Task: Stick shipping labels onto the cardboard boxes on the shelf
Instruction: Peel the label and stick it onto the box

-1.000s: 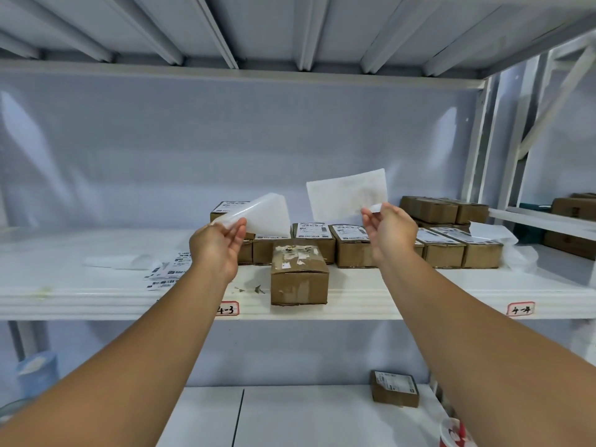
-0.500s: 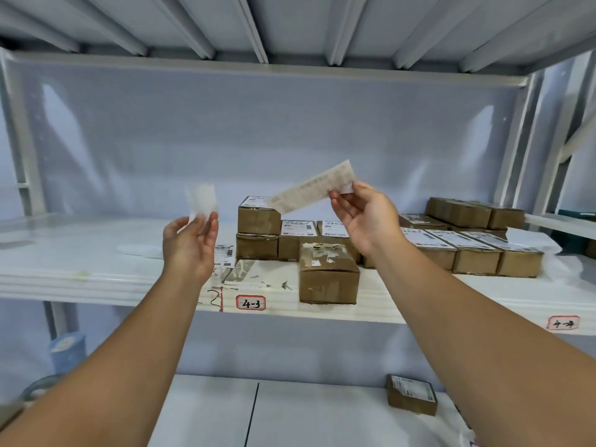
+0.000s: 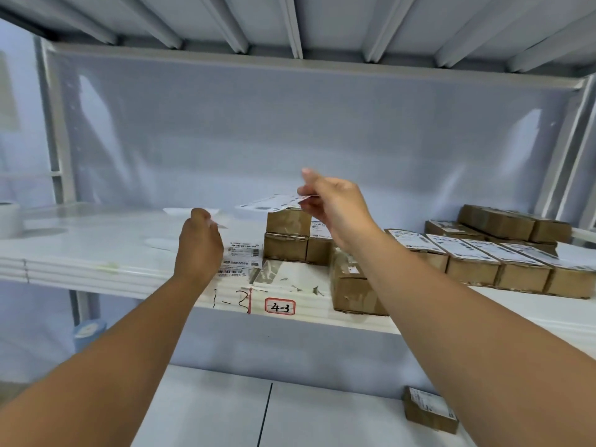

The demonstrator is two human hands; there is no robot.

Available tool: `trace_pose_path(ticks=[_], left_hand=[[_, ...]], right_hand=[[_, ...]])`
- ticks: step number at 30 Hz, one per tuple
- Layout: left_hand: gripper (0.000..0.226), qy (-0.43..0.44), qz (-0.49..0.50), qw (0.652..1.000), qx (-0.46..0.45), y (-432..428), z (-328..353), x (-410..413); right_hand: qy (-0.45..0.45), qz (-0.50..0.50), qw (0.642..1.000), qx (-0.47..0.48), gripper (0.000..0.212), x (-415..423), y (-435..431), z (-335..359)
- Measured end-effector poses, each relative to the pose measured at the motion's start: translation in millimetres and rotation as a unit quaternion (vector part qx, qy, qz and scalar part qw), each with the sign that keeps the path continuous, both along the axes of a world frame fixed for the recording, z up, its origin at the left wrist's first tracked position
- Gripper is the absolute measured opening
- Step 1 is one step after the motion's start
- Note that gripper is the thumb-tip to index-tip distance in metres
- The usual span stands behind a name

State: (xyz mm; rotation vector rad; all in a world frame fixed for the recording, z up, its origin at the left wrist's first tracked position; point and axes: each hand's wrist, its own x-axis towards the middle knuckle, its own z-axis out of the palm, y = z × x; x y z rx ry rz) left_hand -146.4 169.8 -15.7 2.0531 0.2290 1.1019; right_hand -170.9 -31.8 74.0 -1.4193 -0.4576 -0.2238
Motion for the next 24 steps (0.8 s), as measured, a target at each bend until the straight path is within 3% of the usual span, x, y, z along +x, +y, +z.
trace_pose_path(ticks=[3, 7, 10, 16, 21, 24], left_hand=[[0.031, 0.050, 0.007, 0.997, 0.050, 12, -11, 10], [0.036, 0.114, 0.009, 0.986, 0.119, 20, -21, 25], [0.037, 0.141, 0.000, 0.987, 0.078, 22, -25, 26], [0.032, 0.056, -0.074, 0.995, 0.044, 20, -20, 12], [0.017, -0.020, -0.086, 0.993, -0.078, 14, -15, -5], [0.012, -0.065, -0.109, 0.986, -0.107, -3, -2, -13]], right_hand=[[-0.045, -0.035, 0.992, -0.116, 0.013, 1, 6, -3], [-0.049, -0.085, 0.980, -0.171, 0.031, 4, 15, -2], [-0.054, -0.138, 0.964, -0.222, 0.030, 7, 18, -3], [-0.040, -0.148, 0.962, -0.227, 0.031, 8, 15, -9], [-0.055, -0.151, 0.961, -0.224, 0.029, 6, 11, -5], [-0.061, -0.144, 0.960, -0.234, 0.030, 7, 6, 1]])
